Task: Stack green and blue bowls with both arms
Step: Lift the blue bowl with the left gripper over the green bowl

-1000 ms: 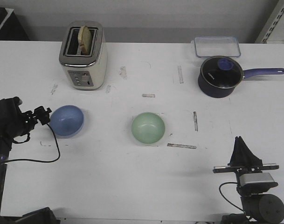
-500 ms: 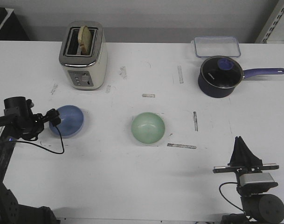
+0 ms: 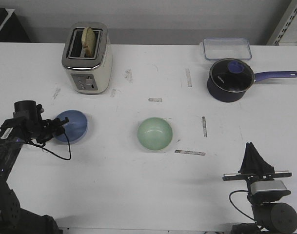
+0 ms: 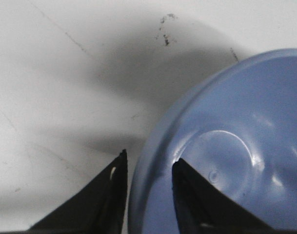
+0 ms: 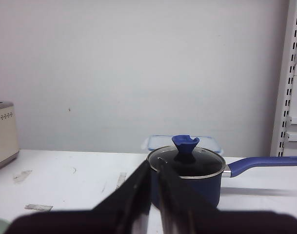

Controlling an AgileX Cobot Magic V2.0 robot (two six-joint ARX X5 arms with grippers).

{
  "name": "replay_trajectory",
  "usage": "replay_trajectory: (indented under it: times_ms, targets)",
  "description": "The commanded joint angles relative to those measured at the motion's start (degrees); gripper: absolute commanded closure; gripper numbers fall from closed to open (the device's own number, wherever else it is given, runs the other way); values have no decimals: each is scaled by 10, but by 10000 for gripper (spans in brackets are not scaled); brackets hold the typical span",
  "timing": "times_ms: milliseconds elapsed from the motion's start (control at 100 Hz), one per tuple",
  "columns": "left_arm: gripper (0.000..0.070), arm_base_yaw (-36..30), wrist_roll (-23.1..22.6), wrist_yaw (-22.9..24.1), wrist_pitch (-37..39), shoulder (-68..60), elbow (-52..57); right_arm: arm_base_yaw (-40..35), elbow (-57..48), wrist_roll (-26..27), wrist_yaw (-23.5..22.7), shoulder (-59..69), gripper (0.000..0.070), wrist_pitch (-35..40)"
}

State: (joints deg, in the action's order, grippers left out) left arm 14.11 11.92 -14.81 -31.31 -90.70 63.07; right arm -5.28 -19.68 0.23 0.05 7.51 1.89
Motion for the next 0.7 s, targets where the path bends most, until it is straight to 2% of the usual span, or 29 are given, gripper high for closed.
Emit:
replay_trajectory:
  times_ms: [0, 90, 230, 400, 570, 690]
  targets:
    - [643, 2, -4, 0, -5, -7, 9, -1, -2, -3, 0, 0, 686, -6]
    - [700, 1, -4, 0, -7, -2, 9, -1, -2, -3, 0, 0, 686, -6]
    - [699, -3, 2, 0, -10, 28, 9, -1, -2, -2, 0, 0, 686, -6]
    - [699, -12, 44, 0, -21, 70, 9, -1, -2, -3, 0, 0, 686, -6]
    - [699, -71, 75, 0, -20, 95, 9, -1, -2, -3, 0, 0, 686, -6]
    - [699, -141, 123, -1, -7, 95, 9, -1, -2, -2, 0, 0, 686, -6]
